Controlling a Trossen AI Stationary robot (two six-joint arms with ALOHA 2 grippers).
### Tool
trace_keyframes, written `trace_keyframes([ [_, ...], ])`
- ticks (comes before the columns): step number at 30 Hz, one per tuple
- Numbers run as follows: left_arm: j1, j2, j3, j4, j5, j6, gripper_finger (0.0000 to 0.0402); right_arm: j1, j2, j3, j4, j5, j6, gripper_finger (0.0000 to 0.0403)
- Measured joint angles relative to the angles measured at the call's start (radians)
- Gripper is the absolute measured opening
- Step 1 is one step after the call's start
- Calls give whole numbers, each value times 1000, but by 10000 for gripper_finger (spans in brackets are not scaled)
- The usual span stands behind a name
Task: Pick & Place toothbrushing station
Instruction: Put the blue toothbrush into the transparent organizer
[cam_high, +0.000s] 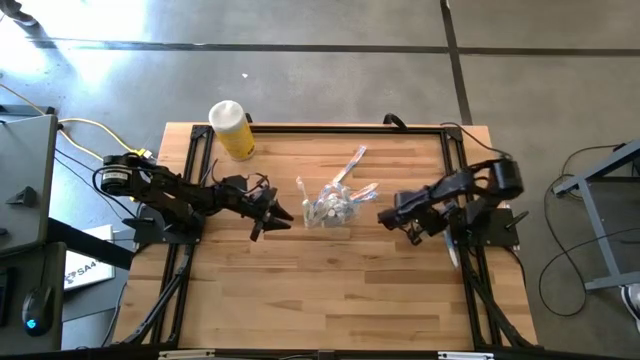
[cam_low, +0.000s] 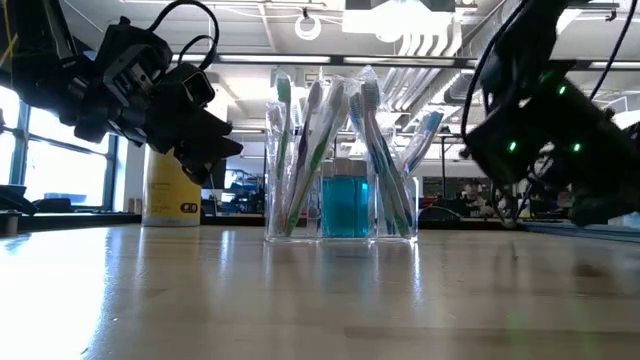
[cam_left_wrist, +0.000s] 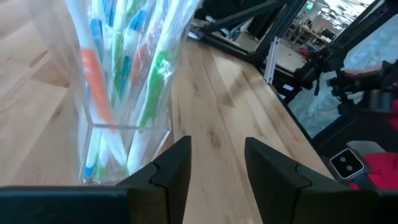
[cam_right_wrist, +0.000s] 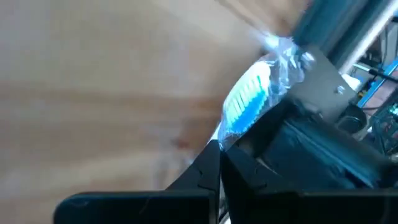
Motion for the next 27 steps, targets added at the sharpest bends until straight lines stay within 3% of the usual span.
trace_keyframes([
  [7,0,0,0,33,0,-14,145,184,-181,109,-23,22,177,2],
  [11,0,0,2,35,0,-49,145,295,-263,201,0,134,251,2],
  [15,0,0,16,55,0,-68,145,406,-315,283,84,311,247,2],
  [20,0,0,40,54,1,-80,145,516,-340,321,276,570,55,2],
  [27,0,0,53,53,0,-83,145,578,-335,285,579,966,-306,2],
])
